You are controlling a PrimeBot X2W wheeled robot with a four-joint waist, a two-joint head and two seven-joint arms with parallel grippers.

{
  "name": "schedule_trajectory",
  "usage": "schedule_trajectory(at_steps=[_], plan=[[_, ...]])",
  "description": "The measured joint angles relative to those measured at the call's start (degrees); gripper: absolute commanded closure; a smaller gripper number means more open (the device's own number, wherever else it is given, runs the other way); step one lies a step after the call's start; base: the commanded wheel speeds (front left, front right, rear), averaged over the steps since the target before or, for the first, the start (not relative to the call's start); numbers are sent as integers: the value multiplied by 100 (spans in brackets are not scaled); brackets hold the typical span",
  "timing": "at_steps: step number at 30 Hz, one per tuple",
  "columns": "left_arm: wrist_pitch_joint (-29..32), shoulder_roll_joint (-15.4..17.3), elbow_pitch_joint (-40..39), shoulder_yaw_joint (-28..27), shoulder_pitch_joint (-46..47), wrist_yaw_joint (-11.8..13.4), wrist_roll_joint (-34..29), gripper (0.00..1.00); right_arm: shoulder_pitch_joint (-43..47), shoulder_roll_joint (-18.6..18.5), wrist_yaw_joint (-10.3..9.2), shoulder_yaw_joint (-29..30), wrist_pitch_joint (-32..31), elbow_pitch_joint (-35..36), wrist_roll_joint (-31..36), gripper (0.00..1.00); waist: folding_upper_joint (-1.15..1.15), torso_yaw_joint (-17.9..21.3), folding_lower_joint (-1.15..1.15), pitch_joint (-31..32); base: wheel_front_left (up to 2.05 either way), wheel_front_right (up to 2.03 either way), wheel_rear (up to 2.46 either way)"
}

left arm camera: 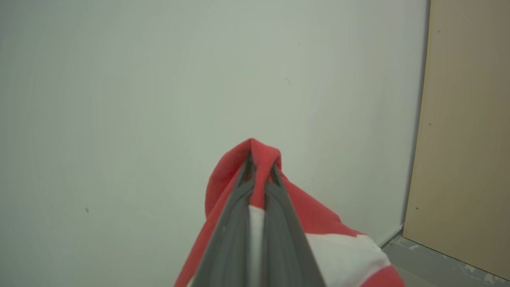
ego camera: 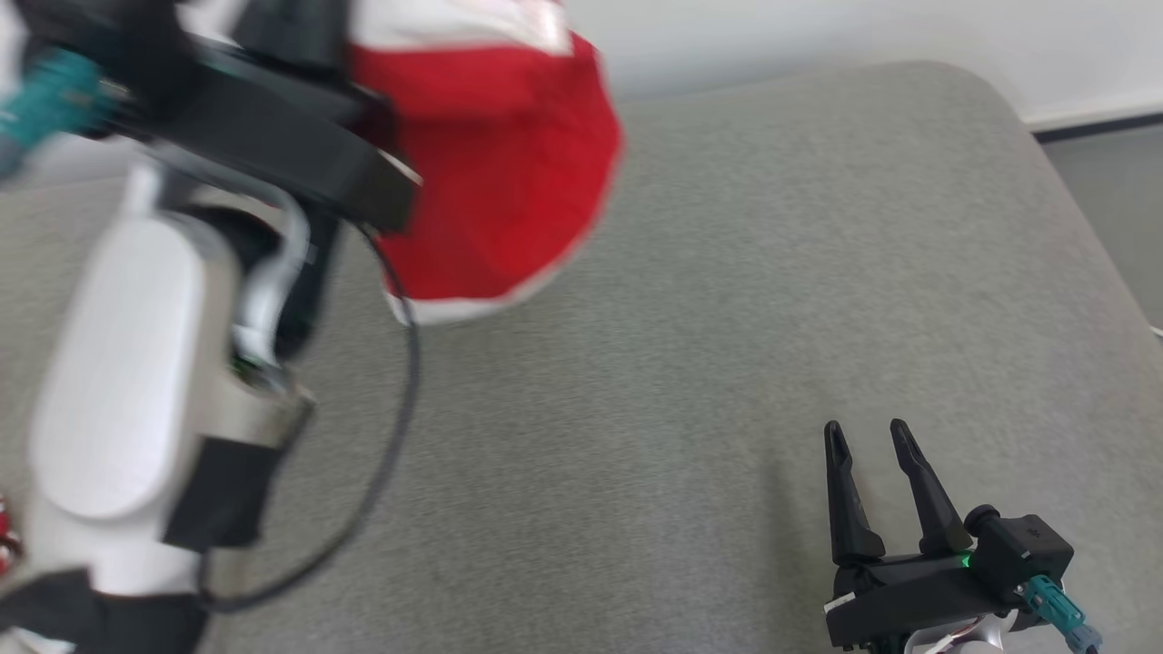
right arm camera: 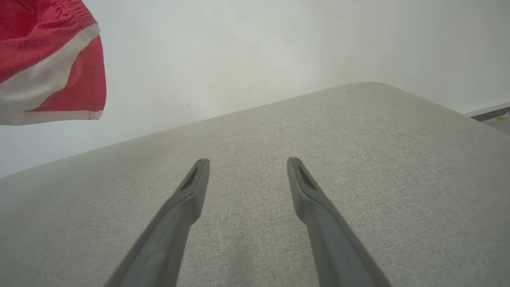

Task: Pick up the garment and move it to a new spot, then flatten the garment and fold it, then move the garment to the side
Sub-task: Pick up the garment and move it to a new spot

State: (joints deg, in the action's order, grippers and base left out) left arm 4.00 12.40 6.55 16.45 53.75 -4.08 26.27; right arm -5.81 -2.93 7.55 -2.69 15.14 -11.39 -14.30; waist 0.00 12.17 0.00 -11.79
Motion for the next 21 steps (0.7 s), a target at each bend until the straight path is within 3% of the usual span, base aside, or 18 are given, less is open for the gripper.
schedule_trajectory(at_steps=[8,21], plan=[[-88,-322,37,414,-719,-2,55,100,6,0,0,38,0,1,-24,0,0,307,0,-149,0,0,0],[-672,-447,1218,738,-2348,-52,242,100,-8,1,0,-10,0,-38,1,0,0,172,0,-162,0,0,0]])
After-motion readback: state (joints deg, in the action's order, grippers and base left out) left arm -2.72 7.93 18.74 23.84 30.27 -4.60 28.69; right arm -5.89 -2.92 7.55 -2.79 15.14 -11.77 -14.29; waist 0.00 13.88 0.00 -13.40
